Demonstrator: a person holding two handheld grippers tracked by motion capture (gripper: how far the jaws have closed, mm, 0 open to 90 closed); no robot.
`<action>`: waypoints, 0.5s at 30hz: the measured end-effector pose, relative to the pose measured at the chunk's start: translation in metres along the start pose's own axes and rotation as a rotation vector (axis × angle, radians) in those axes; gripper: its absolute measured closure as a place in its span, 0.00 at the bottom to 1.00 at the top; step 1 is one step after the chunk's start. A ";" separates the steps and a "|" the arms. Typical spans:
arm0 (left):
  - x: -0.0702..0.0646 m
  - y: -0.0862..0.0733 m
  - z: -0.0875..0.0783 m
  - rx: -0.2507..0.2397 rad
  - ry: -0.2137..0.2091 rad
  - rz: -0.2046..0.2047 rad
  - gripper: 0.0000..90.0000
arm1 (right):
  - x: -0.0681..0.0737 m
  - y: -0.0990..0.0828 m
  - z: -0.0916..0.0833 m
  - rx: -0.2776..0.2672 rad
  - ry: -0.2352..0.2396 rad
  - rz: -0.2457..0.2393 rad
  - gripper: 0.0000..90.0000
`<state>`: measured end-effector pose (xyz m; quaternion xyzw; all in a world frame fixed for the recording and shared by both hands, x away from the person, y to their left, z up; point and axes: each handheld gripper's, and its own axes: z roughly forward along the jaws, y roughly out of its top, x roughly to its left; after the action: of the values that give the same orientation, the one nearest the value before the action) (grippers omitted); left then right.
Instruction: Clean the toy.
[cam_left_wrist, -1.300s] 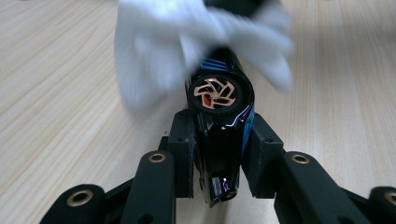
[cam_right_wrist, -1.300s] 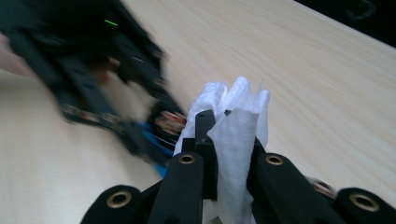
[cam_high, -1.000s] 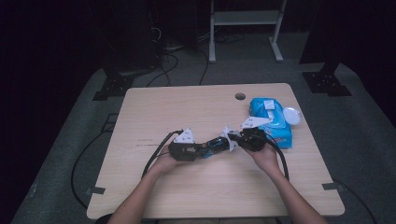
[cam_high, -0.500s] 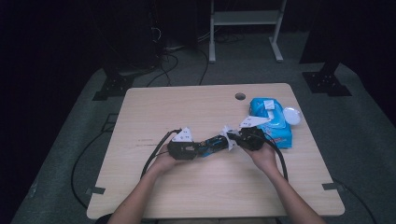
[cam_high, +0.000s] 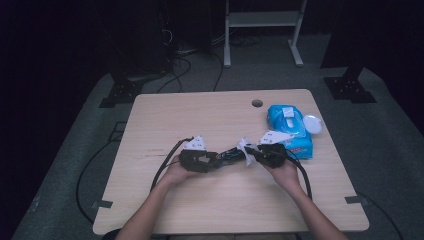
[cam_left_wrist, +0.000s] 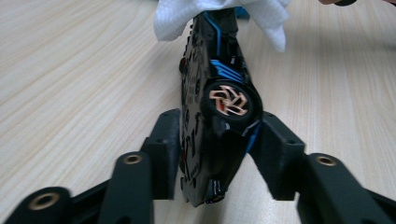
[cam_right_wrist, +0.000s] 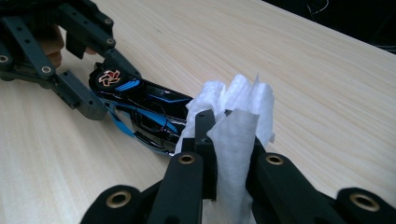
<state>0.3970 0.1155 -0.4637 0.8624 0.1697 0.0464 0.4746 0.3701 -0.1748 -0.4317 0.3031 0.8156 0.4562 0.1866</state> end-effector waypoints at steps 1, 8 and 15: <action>0.000 0.000 0.000 -0.001 -0.007 -0.003 0.56 | 0.001 -0.001 -0.001 -0.003 0.004 0.001 0.93; -0.003 -0.001 0.004 0.022 -0.031 0.010 0.52 | 0.001 -0.007 -0.008 -0.001 0.039 0.013 0.93; -0.007 -0.002 0.008 0.049 -0.066 0.043 0.42 | 0.004 -0.013 -0.013 0.021 0.051 0.005 0.92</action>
<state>0.3917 0.1080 -0.4692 0.8784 0.1366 0.0237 0.4574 0.3553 -0.1855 -0.4365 0.2955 0.8240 0.4557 0.1615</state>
